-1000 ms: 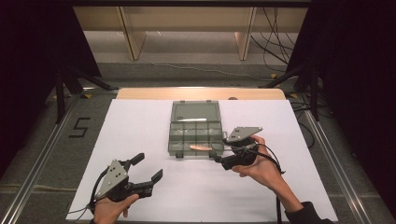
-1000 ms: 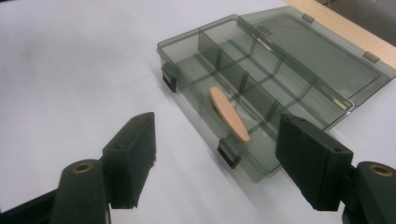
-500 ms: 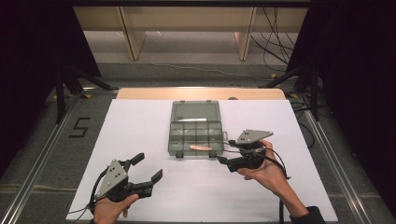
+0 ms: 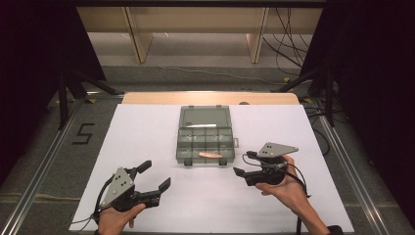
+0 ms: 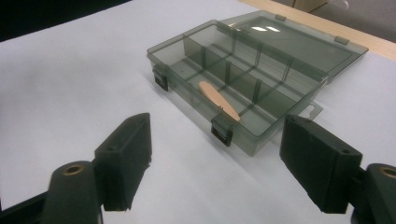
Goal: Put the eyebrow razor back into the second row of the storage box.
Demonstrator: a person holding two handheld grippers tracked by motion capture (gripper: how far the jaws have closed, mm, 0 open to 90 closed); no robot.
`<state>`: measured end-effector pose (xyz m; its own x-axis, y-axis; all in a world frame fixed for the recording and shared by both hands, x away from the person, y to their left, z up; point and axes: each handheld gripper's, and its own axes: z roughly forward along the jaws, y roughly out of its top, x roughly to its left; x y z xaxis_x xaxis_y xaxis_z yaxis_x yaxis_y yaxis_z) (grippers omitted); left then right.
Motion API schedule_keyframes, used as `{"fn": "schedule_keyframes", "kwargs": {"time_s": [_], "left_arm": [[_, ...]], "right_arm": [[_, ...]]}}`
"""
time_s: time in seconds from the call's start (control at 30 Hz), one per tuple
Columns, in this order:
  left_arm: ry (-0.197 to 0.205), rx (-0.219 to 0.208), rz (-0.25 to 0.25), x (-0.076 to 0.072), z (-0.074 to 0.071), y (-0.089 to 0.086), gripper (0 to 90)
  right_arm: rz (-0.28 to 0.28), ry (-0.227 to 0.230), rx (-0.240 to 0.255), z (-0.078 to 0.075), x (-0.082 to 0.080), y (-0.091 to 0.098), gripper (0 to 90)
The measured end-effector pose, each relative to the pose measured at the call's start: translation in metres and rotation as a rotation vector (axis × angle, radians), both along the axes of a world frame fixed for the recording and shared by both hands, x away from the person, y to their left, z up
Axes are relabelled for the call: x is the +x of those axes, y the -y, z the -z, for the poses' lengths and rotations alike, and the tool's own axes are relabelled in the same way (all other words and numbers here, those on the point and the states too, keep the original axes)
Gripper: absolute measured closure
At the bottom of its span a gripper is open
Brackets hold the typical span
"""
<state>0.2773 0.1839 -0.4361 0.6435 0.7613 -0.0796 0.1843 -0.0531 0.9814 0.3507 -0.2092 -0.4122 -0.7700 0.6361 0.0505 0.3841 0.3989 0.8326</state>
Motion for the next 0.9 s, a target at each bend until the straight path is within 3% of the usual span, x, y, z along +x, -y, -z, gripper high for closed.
{"fn": "schedule_keyframes", "kwargs": {"time_s": [0.07,0.37,0.4,0.63,0.9], "left_arm": [[0.004,-0.016,-0.002,0.001,0.001,-0.001,16.0],[0.003,-0.009,-0.001,0.001,0.000,-0.001,16.0],[0.006,-0.018,0.002,0.002,0.001,0.000,16.0],[0.000,-0.008,-0.001,0.001,0.001,0.000,16.0],[-0.001,-0.001,0.006,0.000,0.001,0.001,16.0]], "right_arm": [[0.008,0.002,0.011,0.001,-0.002,0.001,25.4],[0.018,0.014,0.052,0.005,-0.011,0.003,23.0],[0.031,0.036,0.063,0.006,-0.012,0.003,22.6],[0.040,0.021,0.098,0.009,-0.016,0.006,20.0],[0.039,0.049,0.123,0.010,-0.022,0.006,18.1]]}}
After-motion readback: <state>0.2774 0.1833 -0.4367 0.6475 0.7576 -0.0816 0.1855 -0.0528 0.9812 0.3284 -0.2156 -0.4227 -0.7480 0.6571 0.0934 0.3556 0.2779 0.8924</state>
